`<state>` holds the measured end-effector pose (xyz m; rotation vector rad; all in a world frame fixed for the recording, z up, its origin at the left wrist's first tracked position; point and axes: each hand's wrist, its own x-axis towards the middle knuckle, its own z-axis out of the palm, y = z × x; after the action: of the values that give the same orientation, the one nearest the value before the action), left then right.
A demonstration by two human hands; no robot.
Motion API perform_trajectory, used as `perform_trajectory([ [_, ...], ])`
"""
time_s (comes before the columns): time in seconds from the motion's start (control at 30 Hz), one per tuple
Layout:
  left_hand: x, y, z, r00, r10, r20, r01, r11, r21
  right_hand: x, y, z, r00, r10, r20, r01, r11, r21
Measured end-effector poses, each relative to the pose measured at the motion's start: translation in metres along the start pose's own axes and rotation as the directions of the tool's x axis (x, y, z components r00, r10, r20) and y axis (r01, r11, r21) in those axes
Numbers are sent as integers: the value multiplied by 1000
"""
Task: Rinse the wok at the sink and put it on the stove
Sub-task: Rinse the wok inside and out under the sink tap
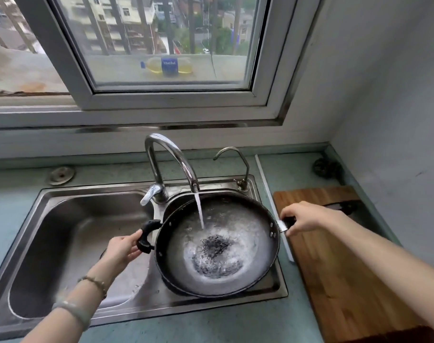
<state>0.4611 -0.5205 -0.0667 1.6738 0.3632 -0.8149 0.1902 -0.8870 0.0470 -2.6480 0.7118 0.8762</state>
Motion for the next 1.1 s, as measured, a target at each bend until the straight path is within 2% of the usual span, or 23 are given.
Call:
perform_trajectory([
  [0.13, 5, -13, 21, 991, -62, 119, 70, 996, -63, -28, -5, -29, 997, 32, -72, -46, 981, -187],
  [0.27, 14, -13, 46, 979, -70, 191, 87, 993, -80, -56, -6, -51, 986, 45, -162, -92, 950, -300],
  [0.43, 20, -18, 91, 980, -87, 179, 107, 989, -102, -94, -13, -76, 959, 34, -281, -156, 891, -425],
  [0.6, 18, -25, 141, 960, -159, 230, 188, 976, -110, -124, -25, -97, 928, 29, -372, -241, 807, -539],
  [0.8, 22, -33, 183, 929, -191, 317, 228, 970, -84, -153, -27, -100, 925, 77, -373, -303, 743, -598],
  [0.93, 18, -31, 196, 941, -168, 292, 192, 980, -54, -165, -27, -97, 934, 100, -342, -299, 745, -597],
  [1.1, 32, -29, 194, 958, -144, 248, 121, 987, 108, -168, -30, -94, 936, 102, -338, -293, 759, -582],
])
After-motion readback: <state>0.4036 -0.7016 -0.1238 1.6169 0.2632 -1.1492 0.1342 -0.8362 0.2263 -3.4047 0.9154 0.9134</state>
